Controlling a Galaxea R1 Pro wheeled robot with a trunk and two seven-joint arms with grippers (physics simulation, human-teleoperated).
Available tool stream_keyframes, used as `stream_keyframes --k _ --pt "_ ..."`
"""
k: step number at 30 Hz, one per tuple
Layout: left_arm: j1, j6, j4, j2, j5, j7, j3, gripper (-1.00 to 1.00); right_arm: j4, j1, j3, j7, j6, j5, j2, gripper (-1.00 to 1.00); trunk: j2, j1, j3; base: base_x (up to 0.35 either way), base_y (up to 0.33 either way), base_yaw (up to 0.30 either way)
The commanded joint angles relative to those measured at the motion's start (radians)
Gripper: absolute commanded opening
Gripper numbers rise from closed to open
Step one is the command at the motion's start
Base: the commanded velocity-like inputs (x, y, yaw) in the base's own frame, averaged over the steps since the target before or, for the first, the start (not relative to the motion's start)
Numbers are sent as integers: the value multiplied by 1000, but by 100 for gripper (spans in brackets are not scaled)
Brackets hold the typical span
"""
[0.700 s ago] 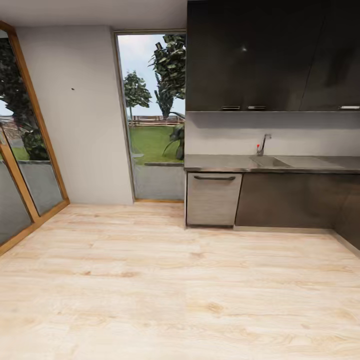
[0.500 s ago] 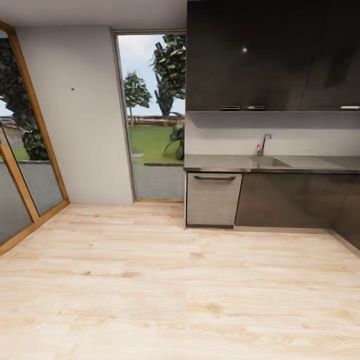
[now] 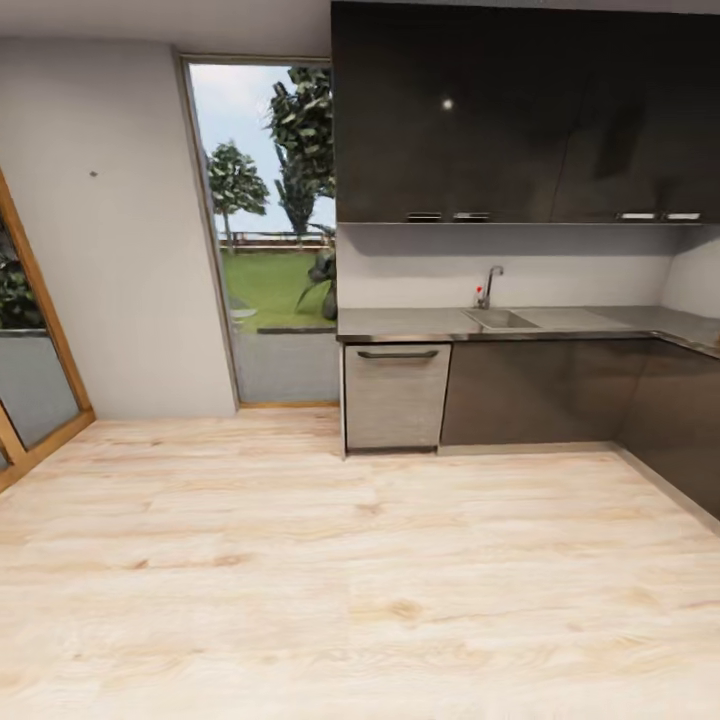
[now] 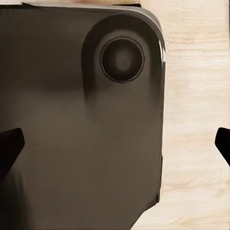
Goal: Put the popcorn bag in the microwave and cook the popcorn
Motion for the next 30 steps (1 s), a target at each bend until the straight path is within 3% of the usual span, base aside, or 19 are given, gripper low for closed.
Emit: stream_keyframes --k 1,30 --pt "0 -2 0 0 1 0 1 100 2 0 -1 -1 -10 -2 0 100 0 0 -1 0 0 -282" --pt "0 -3 -3 -8 0 0 -1 100 6 0 -7 12 -19 -3 -4 100 0 0 -1 0 0 -286"
